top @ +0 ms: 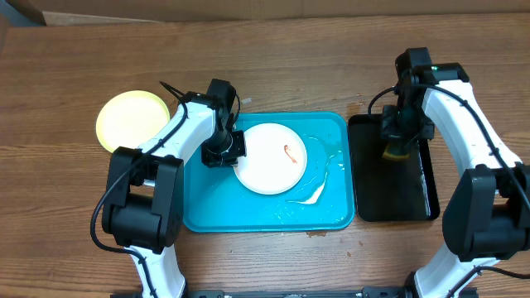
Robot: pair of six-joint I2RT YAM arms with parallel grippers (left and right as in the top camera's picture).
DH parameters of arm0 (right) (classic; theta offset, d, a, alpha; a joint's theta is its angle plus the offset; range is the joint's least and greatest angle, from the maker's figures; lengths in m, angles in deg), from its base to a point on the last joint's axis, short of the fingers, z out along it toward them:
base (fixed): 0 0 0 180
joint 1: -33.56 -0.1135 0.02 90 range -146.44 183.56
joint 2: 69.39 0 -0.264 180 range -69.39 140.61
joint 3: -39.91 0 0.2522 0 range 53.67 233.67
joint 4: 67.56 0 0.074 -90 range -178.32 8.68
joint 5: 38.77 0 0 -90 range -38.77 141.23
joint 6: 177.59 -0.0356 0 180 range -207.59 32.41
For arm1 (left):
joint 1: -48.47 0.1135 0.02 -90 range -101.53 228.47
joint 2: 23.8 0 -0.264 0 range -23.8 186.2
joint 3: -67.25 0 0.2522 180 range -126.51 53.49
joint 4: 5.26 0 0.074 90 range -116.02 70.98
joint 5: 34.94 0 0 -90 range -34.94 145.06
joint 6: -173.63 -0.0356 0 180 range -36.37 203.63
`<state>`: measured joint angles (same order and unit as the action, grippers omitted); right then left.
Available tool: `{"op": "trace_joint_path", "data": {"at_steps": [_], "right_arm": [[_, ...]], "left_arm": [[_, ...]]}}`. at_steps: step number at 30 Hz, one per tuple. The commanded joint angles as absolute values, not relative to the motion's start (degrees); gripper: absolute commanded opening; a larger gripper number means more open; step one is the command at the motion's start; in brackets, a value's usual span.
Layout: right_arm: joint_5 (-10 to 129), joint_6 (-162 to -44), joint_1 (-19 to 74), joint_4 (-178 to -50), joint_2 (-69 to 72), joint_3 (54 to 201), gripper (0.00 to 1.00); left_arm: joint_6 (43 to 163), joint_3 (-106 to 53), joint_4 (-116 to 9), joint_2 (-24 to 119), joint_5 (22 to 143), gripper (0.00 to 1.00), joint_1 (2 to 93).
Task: Clean dirty plates on tray and stack at the side
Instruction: 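Rub the held sponge in the black tray water with the right gripper, then lift the sponge and move it over the white plate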
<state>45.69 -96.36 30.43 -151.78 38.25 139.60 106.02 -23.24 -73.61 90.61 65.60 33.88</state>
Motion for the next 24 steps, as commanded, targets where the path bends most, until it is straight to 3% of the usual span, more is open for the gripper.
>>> {"op": "trace_joint_path", "data": {"at_steps": [1,6,12,15,19,22,24], "right_arm": [[47.6,-95.6,29.8,-151.3,37.4,141.1,0.04],[48.4,-97.5,29.6,-151.9,37.4,141.1,0.04],[42.2,-107.6,29.8,-149.4,37.4,141.1,0.04],[51.4,-99.6,29.5,-149.4,37.4,141.1,0.04],[49.6,-104.5,29.5,-149.7,37.4,141.1,0.04],[52.5,-98.5,29.0,-149.6,37.4,141.2,0.04],[49.9,-102.5,29.0,-150.2,37.4,141.2,0.04]], "left_arm": [[106.3,-23.2,-73.2,91.2,65.1,0.04,34.2],[106.3,-23.2,-73.2,91.2,65.1,0.04,34.1],[105.4,-23.2,-73.2,91.2,65.1,0.05,34.2],[105.4,-23.2,-73.2,91.2,65.1,0.05,34.1],[105.4,-23.2,-73.1,91.2,65.1,0.05,34.1],[105.4,-23.2,-73.0,91.2,65.1,0.05,34.1],[105.4,-23.2,-73.0,91.2,65.1,0.04,34.1]]}}
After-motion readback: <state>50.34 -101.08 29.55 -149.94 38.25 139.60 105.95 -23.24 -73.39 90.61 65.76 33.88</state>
